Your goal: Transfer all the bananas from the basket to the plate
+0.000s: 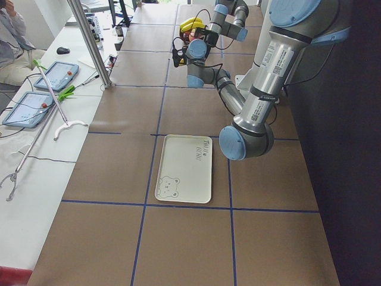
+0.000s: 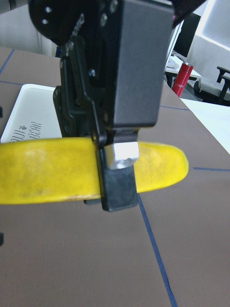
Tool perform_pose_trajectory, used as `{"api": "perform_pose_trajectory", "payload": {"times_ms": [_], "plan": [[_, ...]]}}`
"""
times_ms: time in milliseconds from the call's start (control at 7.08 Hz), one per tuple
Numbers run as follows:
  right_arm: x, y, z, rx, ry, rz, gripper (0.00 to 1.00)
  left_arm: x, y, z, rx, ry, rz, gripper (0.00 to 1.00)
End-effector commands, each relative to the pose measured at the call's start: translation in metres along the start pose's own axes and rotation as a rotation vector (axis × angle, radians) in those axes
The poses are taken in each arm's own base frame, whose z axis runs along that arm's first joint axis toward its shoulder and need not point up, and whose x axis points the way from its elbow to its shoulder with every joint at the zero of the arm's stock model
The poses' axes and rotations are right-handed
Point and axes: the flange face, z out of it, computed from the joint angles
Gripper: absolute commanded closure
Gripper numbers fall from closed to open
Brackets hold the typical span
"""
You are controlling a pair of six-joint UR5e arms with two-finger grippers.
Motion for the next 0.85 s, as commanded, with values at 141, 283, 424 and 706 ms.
{"api": "perform_pose_trajectory", "payload": {"times_ms": [141,283,424,706], "plan": [[0.006,-0.006,-0.002,-0.014,0.012,0.005,0.0,-0.007,-0.004,-0.001,0.014,-0.018,-0.011,1.0],[0.01,-0.013,-0.006,-0.068,0.026,0.003,0.0,-0.033,-0.009,-0.005,0.041,-0.056,-0.032,1.0],[0.032,-0.023,-0.018,-0.111,0.056,0.005,0.0,-0.057,-0.017,-0.008,0.097,-0.09,-0.05,1.0],[0.061,-0.039,-0.046,-0.146,0.104,0.014,0.0,-0.113,-0.04,-0.027,0.157,-0.22,-0.117,1.0]]}}
